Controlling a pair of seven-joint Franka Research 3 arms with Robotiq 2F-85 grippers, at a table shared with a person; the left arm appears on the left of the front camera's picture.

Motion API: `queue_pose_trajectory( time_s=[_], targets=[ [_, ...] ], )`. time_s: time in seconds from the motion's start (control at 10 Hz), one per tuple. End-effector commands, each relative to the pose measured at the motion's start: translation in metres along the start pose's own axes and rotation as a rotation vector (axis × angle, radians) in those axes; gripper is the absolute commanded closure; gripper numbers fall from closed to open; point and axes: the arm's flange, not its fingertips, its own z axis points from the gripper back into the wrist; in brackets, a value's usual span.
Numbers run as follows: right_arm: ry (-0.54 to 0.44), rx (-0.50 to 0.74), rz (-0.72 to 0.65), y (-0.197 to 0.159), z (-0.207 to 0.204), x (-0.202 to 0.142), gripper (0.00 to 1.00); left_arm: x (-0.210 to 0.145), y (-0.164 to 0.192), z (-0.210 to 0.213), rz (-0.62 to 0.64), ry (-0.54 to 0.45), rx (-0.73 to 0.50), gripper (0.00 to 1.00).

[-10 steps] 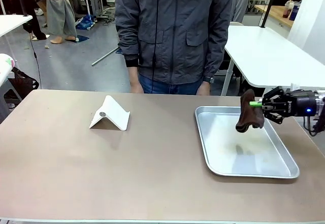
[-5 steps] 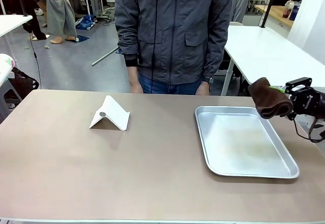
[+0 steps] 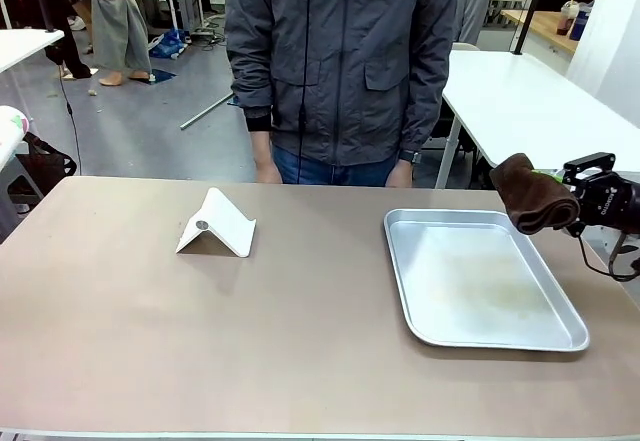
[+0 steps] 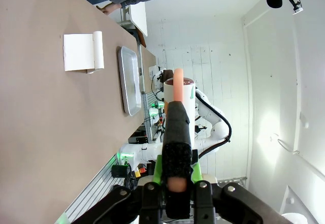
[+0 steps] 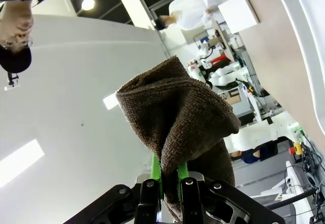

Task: Clean the surface of the table.
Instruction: Clean the area not pointed to by the person, then return the Lint Roller and towel to their original positions.

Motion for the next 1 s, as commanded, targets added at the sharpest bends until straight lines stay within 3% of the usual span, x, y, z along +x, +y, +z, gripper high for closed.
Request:
queue_pose_trajectory(
  time_s=[0.0, 0.9],
  targets=[
    [0.001, 0.0, 0.013, 0.0007, -0.002, -0.0019, 0.86, -0.0023, -0.0037, 0.0016, 0.003, 0.0, -0.007, 0.78],
    [0.001, 0.0, 0.013, 0.0007, -0.002, -0.0019, 0.86, -0.0023, -0.0037, 0.0016, 0.003, 0.0, -0.007, 0.78]
  ],
)
